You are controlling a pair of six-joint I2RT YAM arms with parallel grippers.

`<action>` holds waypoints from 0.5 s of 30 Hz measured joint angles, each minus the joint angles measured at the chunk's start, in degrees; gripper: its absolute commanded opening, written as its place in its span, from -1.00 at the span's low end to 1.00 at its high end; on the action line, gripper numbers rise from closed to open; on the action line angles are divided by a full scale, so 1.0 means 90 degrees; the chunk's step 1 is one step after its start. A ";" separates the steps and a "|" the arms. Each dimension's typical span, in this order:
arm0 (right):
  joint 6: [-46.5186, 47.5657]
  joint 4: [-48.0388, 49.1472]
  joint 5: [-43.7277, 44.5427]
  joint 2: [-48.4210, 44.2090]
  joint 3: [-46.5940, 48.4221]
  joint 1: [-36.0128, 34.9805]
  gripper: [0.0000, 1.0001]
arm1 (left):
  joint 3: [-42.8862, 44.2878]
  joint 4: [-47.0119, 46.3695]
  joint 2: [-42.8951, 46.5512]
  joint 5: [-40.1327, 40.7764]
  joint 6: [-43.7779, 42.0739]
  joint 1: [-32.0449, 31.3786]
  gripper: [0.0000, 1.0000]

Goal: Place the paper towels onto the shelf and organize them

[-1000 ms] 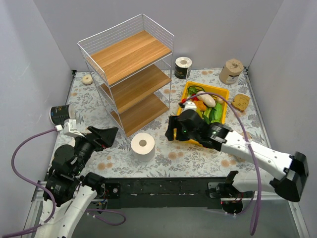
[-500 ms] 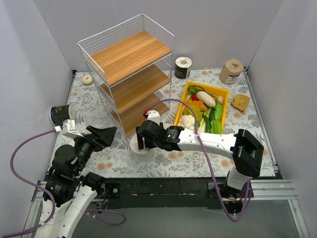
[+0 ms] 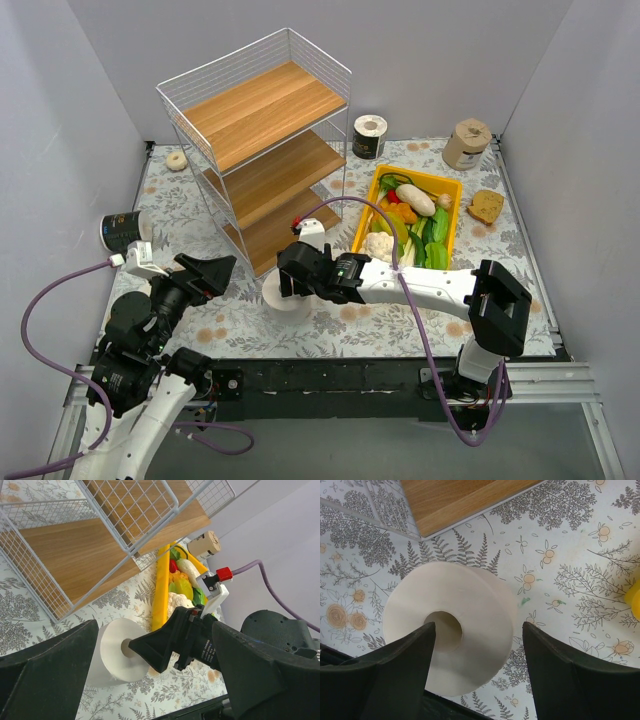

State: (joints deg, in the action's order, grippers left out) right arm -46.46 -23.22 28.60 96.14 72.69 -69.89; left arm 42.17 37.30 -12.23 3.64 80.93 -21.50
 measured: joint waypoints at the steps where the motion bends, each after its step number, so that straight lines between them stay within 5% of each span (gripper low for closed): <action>1: -0.0007 -0.0015 0.0015 -0.0002 0.0000 0.0000 0.53 | 0.0000 0.0002 0.0000 0.0000 0.0000 0.0000 0.96; 15: -0.0155 -0.0056 0.0124 0.0209 0.0002 0.0000 0.40 | 0.0000 0.0002 0.0000 -0.0002 0.0000 0.0000 0.96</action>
State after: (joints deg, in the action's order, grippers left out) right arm -47.86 -23.73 29.71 98.02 72.71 -69.89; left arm 42.17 37.32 -12.23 3.62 80.93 -21.50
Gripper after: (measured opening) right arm 0.719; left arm 0.981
